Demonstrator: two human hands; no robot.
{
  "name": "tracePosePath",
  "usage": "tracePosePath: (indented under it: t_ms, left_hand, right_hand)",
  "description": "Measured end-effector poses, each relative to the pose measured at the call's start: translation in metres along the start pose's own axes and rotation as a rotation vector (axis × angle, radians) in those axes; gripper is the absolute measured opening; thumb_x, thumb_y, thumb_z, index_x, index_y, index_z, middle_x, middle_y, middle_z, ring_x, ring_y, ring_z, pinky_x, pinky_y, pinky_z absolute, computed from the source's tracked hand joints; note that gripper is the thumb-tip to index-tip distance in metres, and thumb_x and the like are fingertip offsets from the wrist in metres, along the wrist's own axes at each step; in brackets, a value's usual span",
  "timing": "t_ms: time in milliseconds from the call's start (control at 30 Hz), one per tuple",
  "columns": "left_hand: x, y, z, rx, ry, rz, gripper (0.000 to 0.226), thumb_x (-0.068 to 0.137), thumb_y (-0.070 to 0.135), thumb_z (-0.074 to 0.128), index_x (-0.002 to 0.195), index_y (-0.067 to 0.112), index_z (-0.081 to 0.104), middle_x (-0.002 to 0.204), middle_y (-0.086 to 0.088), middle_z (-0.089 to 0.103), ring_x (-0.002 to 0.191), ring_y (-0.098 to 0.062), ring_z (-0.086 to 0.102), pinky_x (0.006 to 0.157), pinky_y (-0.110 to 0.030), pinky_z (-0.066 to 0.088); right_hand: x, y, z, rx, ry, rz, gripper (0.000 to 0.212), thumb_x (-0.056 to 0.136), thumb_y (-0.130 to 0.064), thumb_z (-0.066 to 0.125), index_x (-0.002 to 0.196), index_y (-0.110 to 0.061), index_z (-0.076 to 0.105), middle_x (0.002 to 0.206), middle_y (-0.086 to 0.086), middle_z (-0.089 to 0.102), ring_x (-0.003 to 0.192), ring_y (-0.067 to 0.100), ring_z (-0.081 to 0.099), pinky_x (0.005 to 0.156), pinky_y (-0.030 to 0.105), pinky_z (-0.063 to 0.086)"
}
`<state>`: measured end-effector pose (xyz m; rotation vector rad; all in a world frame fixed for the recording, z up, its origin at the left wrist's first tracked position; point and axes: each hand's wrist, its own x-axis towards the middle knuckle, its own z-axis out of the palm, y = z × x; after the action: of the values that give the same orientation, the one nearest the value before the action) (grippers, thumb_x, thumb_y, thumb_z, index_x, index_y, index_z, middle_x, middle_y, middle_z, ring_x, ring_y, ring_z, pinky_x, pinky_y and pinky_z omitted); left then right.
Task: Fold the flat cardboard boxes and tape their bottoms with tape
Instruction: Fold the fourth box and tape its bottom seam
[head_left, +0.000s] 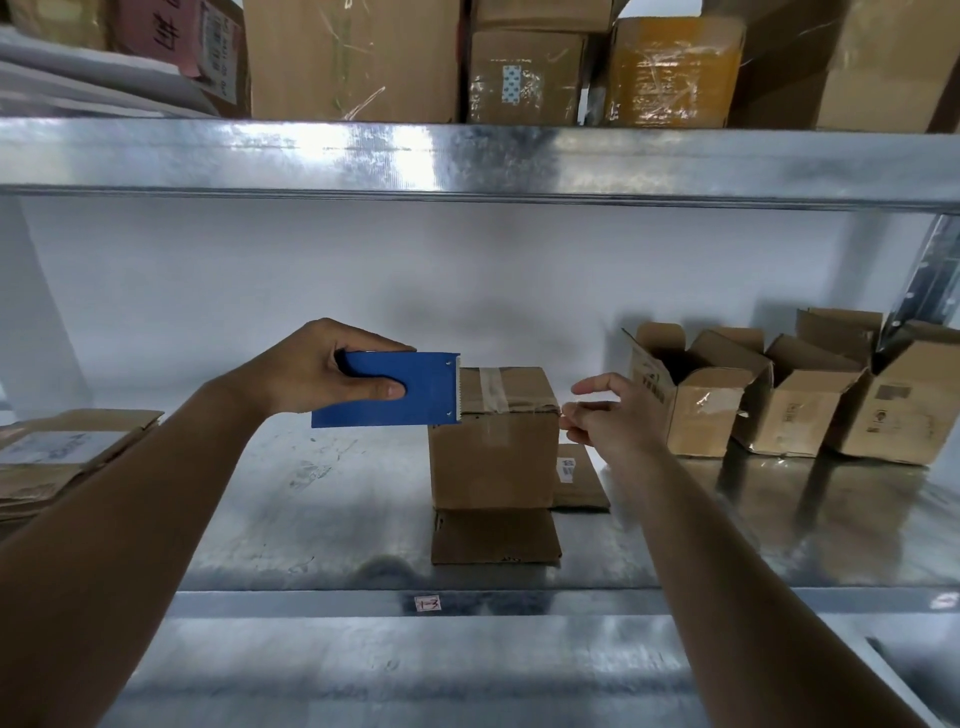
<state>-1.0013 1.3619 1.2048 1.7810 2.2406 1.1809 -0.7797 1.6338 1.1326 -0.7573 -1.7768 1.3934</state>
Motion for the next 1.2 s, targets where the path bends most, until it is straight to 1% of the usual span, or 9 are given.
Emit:
tracePosePath:
  t_ms: [133,267,433,600,700,900,1067,1133,1200]
  left_hand:
    - [0.005,0.0,0.001,-0.002,-0.016,0.002,0.049,0.083,0.028,0.083,0.131,0.028,0.072,0.119,0.013,0.076,0.11,-0.013,0.072,0.094,-0.044,0.061]
    - [0.009,-0.001,0.002,-0.001,-0.033,-0.001,0.048,0.084,0.027,0.083,0.13,0.029,0.072,0.118,0.013,0.076,0.11,-0.013,0.072,0.094,-0.044,0.061]
    - [0.013,-0.001,0.002,-0.011,-0.069,0.003,0.046,0.086,0.026,0.081,0.132,0.027,0.071,0.121,0.012,0.075,0.112,-0.015,0.072,0.095,-0.044,0.06]
    - [0.018,-0.001,0.002,-0.004,-0.087,0.001,0.045,0.087,0.026,0.08,0.131,0.027,0.071,0.121,0.012,0.075,0.113,-0.015,0.071,0.096,-0.043,0.06]
    - [0.02,-0.001,0.001,-0.002,-0.097,-0.008,0.045,0.087,0.028,0.08,0.131,0.029,0.072,0.121,0.012,0.075,0.113,-0.015,0.071,0.097,-0.044,0.059]
    - [0.023,-0.001,0.003,0.003,-0.092,-0.014,0.045,0.086,0.027,0.081,0.13,0.029,0.072,0.12,0.012,0.076,0.112,-0.014,0.072,0.096,-0.044,0.06]
    - [0.022,-0.001,0.003,0.012,-0.091,-0.017,0.046,0.085,0.028,0.08,0.13,0.027,0.072,0.12,0.012,0.076,0.111,-0.014,0.072,0.095,-0.043,0.061]
    - [0.02,-0.004,0.003,-0.005,-0.088,-0.022,0.046,0.086,0.027,0.08,0.13,0.027,0.072,0.12,0.011,0.076,0.112,-0.016,0.072,0.095,-0.044,0.061]
    - [0.02,-0.005,0.005,-0.018,-0.079,-0.026,0.046,0.085,0.028,0.08,0.13,0.028,0.072,0.121,0.011,0.076,0.112,-0.016,0.072,0.094,-0.045,0.061]
  right_hand:
    - [0.004,0.001,0.0,-0.021,-0.014,0.017,0.022,0.093,-0.004,0.074,0.098,-0.025,0.074,0.089,0.002,0.078,0.077,0.01,0.078,0.075,0.033,0.065]
    - [0.009,0.001,-0.004,-0.001,-0.048,0.053,0.015,0.09,-0.005,0.079,0.098,-0.017,0.076,0.087,0.006,0.08,0.076,0.013,0.078,0.068,0.03,0.061]
    - [0.019,-0.001,-0.011,0.006,-0.141,0.113,0.02,0.085,-0.004,0.084,0.101,-0.01,0.074,0.088,0.013,0.079,0.079,0.02,0.079,0.079,0.037,0.064]
    - [0.03,-0.008,-0.017,0.042,-0.252,0.206,0.022,0.085,0.002,0.082,0.105,-0.001,0.072,0.09,0.016,0.079,0.083,0.024,0.079,0.073,0.035,0.062]
    - [0.035,-0.005,-0.019,0.087,-0.3,0.272,0.026,0.083,-0.003,0.084,0.106,-0.002,0.073,0.093,0.014,0.08,0.086,0.023,0.079,0.072,0.033,0.06]
    - [0.038,0.01,-0.016,0.038,-0.179,0.21,0.031,0.073,-0.018,0.093,0.099,-0.012,0.078,0.091,0.013,0.079,0.073,0.02,0.072,0.074,0.035,0.065]
    - [0.034,0.02,-0.014,-0.172,-0.148,0.185,0.035,0.077,-0.045,0.088,0.1,-0.024,0.071,0.095,-0.004,0.069,0.087,0.017,0.068,0.074,0.032,0.063]
    - [0.032,0.033,-0.01,-0.117,-0.098,0.161,0.027,0.081,-0.037,0.087,0.1,-0.023,0.073,0.096,0.001,0.075,0.081,0.019,0.075,0.075,0.036,0.066]
    - [0.031,0.045,-0.003,-0.093,0.003,-0.051,0.013,0.09,-0.03,0.081,0.102,-0.029,0.075,0.097,-0.005,0.077,0.078,0.015,0.077,0.073,0.037,0.066]
